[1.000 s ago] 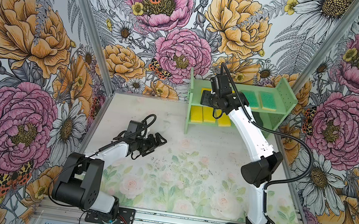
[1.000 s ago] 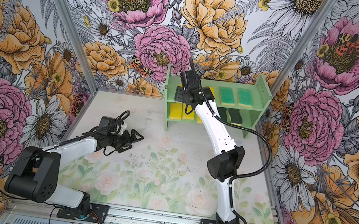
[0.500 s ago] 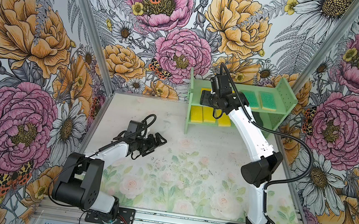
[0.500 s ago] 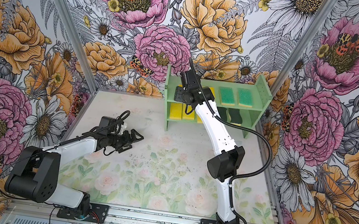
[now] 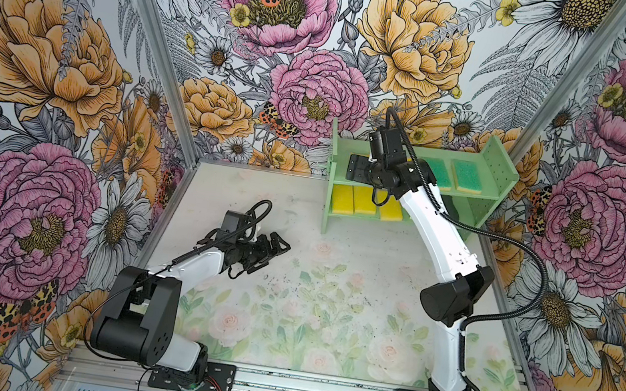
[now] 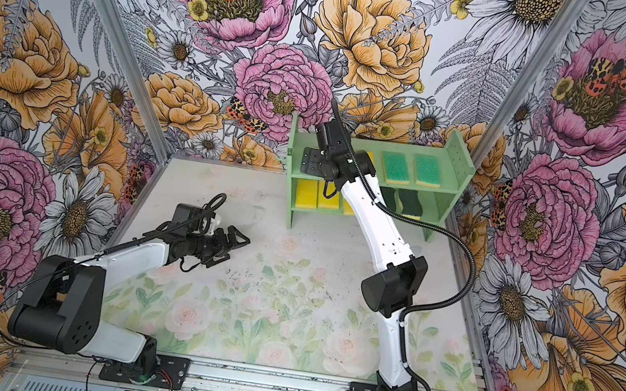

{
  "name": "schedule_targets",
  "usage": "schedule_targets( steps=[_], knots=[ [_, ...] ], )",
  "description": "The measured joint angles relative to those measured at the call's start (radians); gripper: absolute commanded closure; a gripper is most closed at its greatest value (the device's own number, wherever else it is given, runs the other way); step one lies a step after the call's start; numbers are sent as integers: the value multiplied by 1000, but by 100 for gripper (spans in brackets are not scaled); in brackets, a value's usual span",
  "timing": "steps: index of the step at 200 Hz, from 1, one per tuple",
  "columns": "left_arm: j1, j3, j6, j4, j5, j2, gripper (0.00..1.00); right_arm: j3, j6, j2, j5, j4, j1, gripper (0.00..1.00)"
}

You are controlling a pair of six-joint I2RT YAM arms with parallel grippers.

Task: Place and organize the cleaning sponges onto the shelf
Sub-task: 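Lower the yellow sponge onto the upper tier and open the right gripper, then withdraw the right gripper from the shelf while the left arm moves toward the shelf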

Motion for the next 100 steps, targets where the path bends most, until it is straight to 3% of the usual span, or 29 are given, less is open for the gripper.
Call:
schedule_targets(
  steps=[46, 100],
  knots=[
    [2, 0, 0, -1, 0, -16, 1, 18, -1, -2, -13, 0, -6, 9],
    [16, 11, 18, -33, 0, -57, 1, 14, -44, -83, -122, -8, -43, 9]
  ],
)
